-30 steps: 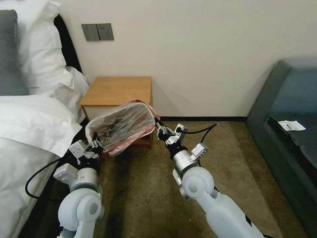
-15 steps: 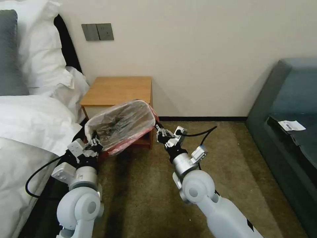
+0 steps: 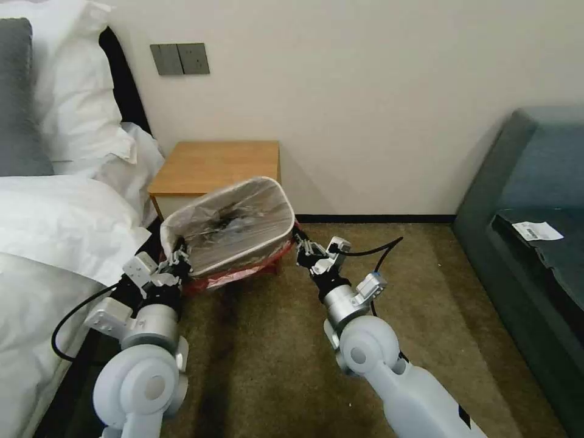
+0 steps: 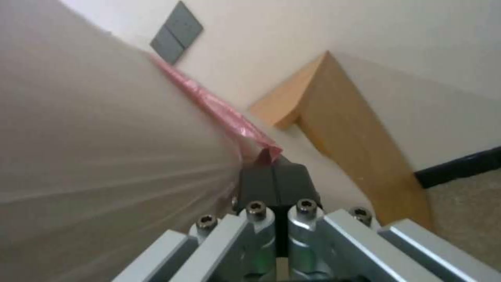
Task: Pick up the garbage bag from the table and place it over the trash can.
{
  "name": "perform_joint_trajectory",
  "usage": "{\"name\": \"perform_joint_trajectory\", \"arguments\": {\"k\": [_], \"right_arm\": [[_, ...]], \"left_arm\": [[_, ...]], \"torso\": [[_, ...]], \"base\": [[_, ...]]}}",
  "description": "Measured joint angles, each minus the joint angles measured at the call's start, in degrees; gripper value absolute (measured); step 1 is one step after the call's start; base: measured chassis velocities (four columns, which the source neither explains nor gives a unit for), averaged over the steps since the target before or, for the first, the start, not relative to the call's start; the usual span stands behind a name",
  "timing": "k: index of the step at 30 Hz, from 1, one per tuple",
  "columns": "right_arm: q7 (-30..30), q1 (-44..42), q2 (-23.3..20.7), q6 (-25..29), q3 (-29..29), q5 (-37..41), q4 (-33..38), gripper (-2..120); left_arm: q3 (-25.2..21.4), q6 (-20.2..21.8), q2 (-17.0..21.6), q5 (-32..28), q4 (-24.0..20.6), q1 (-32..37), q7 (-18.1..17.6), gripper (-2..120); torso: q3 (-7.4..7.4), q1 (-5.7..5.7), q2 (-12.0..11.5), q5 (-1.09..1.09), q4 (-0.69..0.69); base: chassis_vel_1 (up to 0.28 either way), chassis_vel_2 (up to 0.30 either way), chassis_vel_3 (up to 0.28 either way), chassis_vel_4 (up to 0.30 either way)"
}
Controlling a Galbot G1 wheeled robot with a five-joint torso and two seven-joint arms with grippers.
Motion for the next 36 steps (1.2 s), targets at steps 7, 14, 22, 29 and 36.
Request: {"name": "perform_joint_trajectory", "arguments": {"k": [7, 14, 22, 29, 36], "right_arm": [[-0.3, -0.1, -0.1, 1.0, 1.1, -1.4, -2.6, 0], [-0.3, -0.1, 0.0, 1.9, 1.4, -2.6, -4.8, 0], [-0.4, 0.3, 0.6, 2.9, 1.7, -4.0, -7.6, 0], [-0.4, 0.3, 0.8, 3.1, 2.0, -4.7, -8.9, 0], [-0.4, 0.6, 1.0, 3.4, 2.5, -5.1, -10.3, 0]], "left_arm": [[-0.2, 2.3, 0.4, -3.2, -2.1, 0.6, -1.2, 8], [-0.3, 3.7, 0.4, -5.5, -3.7, 0.8, -2.0, 8], [-0.3, 5.0, 0.2, -8.1, -5.6, 1.2, -3.0, 8], [-0.4, 5.4, 0.3, -9.1, -6.0, 1.3, -3.5, 9], [-0.5, 5.7, 0.4, -10.1, -6.4, 1.4, -3.8, 9]], "torso": [[0.0, 0.0, 0.0, 0.0, 0.0], [0.0, 0.0, 0.0, 0.0, 0.0], [0.0, 0.0, 0.0, 0.0, 0.0], [0.0, 0.0, 0.0, -0.01, 0.0], [0.0, 0.0, 0.0, 0.0, 0.0]], "base": [[0.0, 0.0, 0.0, 0.0], [0.0, 0.0, 0.0, 0.0], [0.0, 0.0, 0.0, 0.0], [0.0, 0.0, 0.0, 0.0], [0.0, 0.0, 0.0, 0.0]]}}
